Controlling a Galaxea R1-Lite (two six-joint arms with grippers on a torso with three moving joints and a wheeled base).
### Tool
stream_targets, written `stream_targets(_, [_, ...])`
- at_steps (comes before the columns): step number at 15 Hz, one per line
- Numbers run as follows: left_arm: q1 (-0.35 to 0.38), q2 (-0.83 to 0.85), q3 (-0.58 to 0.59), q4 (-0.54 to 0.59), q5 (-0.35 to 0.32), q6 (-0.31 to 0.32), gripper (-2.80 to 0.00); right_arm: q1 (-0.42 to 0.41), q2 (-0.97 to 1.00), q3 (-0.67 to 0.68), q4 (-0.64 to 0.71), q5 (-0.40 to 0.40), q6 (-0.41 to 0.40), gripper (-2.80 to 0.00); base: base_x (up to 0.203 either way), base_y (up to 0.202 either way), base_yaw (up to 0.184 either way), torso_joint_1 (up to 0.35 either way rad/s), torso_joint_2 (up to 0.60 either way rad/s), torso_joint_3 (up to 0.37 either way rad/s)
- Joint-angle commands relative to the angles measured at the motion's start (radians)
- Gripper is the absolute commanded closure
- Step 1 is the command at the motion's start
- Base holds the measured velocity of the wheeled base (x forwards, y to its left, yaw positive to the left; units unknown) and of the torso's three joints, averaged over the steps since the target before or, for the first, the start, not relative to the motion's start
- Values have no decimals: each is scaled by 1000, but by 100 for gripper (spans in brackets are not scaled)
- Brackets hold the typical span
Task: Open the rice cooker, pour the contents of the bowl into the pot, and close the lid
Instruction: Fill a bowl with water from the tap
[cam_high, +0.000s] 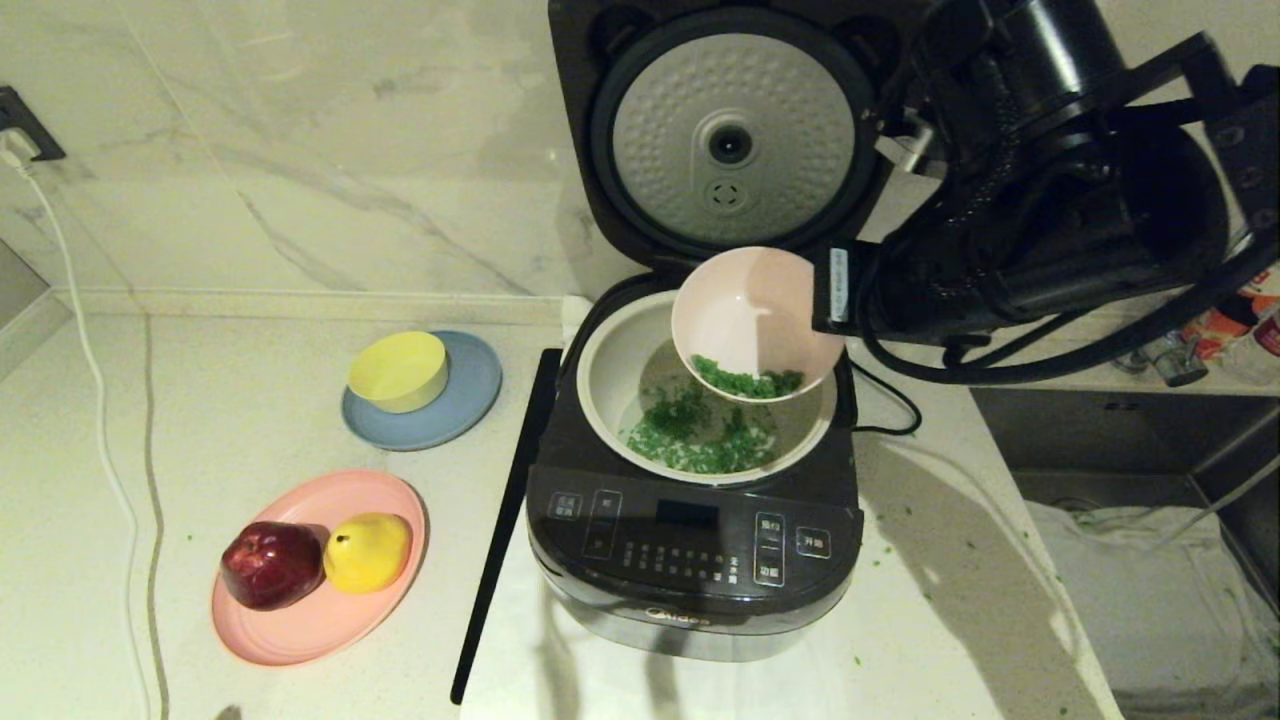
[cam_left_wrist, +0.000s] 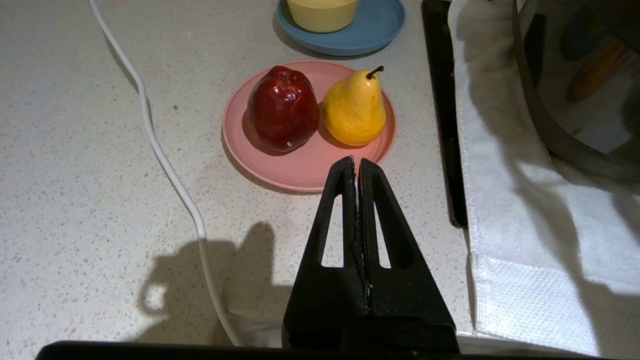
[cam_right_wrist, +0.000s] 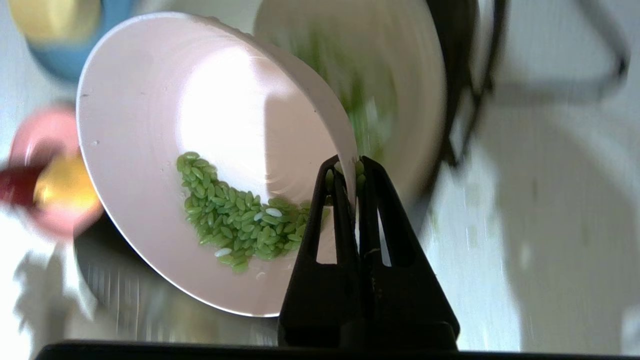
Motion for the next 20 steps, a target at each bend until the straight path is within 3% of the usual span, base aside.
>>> stream_targets(1, [0, 1, 9, 0, 1, -1, 0, -39, -80, 2, 115, 65, 35, 0, 0, 0, 0, 0, 0, 0])
stream_targets(4, [0, 1, 9, 0, 1, -1, 0, -119, -171, 33, 214, 172, 44, 0, 0, 0, 0, 0, 0, 0])
stream_targets(9, [0, 1, 9, -1, 1, 0, 0, -294, -316, 183, 253, 257, 42, 0, 0, 0, 0, 0, 0, 0])
stream_targets(12, [0, 1, 9, -1, 1, -1, 0, -451, -362, 282, 246, 310, 42, 0, 0, 0, 0, 0, 0, 0])
stream_targets(15, [0, 1, 9, -1, 0, -2, 0, -661, -377, 366, 227, 382, 36, 0, 0, 0, 0, 0, 0, 0])
stream_targets(20, [0, 1, 9, 0, 0, 0, 0, -971, -345, 598, -27, 438, 32, 0, 0, 0, 0, 0, 0, 0])
